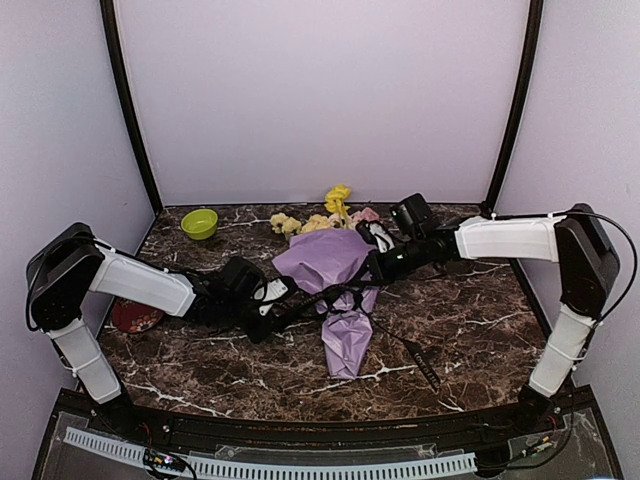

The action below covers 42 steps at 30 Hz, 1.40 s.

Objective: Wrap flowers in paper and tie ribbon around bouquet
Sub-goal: Tie the half-tied ribbon around the folded bouquet.

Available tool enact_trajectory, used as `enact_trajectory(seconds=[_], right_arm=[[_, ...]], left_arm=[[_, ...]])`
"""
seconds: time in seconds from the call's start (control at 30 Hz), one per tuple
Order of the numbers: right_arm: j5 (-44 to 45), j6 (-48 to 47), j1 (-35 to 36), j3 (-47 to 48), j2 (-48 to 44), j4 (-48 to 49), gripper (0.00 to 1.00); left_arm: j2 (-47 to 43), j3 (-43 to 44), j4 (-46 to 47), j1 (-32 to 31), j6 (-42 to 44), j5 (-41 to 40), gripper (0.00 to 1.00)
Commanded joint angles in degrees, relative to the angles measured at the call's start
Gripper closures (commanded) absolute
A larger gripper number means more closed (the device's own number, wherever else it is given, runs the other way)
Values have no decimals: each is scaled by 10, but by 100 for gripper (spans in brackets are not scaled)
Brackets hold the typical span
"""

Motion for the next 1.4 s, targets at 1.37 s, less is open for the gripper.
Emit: enact_trajectory(seconds=[1.37], right_arm=[[41, 22, -141, -222, -60, 11, 100]], left_arm=[[28, 50, -218, 59, -221, -38, 100]])
